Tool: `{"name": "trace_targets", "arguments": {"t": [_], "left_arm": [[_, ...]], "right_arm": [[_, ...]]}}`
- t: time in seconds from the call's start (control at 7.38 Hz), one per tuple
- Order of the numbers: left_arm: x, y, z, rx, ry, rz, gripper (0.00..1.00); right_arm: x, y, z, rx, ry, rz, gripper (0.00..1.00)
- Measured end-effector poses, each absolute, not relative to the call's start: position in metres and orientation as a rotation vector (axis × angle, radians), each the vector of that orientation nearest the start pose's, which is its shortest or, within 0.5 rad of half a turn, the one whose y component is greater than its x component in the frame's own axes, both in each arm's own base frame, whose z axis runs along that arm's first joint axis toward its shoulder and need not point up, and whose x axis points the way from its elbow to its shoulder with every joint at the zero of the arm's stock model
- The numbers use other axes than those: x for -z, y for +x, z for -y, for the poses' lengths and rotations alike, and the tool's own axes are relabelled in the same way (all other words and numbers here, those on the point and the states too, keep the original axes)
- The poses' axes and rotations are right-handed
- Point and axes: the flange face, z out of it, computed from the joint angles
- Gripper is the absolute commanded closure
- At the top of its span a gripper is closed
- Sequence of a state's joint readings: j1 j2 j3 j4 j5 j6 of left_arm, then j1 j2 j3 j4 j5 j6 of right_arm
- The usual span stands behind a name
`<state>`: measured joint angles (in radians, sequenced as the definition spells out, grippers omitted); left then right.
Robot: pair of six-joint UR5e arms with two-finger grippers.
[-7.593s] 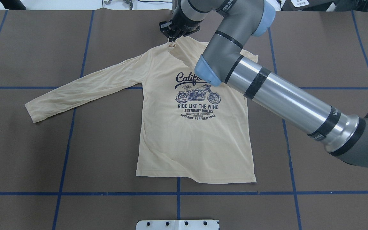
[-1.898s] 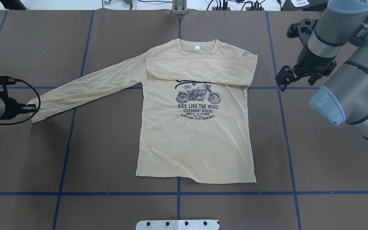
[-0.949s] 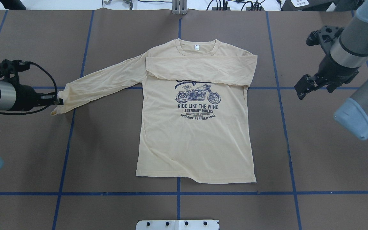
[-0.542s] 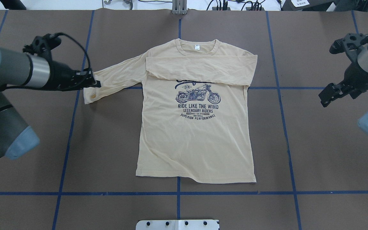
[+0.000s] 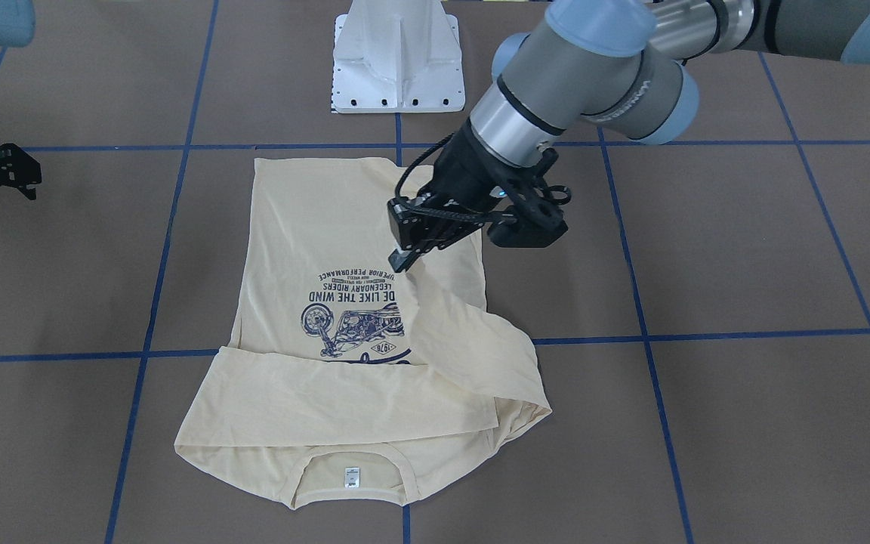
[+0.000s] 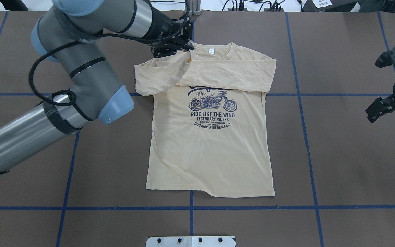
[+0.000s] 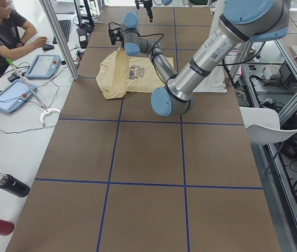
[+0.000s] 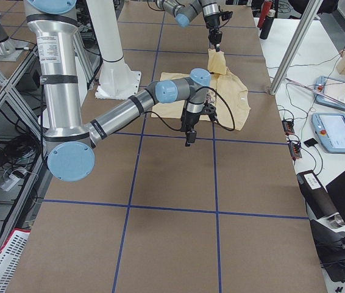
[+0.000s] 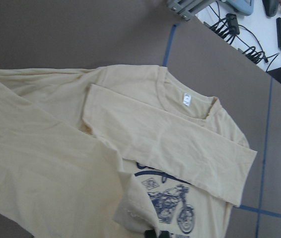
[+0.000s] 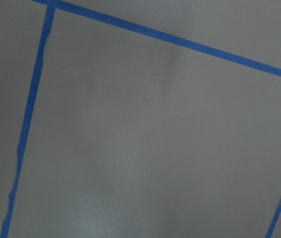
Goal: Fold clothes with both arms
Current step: 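Carry the sleeve cuff across the shirt toward the collar with the left gripper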
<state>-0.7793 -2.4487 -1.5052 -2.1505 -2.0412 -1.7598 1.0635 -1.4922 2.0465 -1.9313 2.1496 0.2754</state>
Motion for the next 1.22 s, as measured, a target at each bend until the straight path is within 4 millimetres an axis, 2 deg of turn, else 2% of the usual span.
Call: {"name": "trace_targets", "arguments": {"t": [0.27,0.95,1.22], "left_arm": [[-0.055,0.466,0.557,0.468,-0.006,-1.474,1.0],[-0.019,0.478,0.546,0.452,-0.034,-1.537,1.0],[-0.023,0.492,0.544,0.451,-0.049,-1.529,1.0]], "right_arm": [[-0.448,-0.165,0.46,0.277,-0.056,0.601,0.0],[-0.45,-0.165,0.46,0.274,-0.061,0.599,0.0],[-0.451,-0.165,0.46,0.272,-0.063,0.598,0.0]]}}
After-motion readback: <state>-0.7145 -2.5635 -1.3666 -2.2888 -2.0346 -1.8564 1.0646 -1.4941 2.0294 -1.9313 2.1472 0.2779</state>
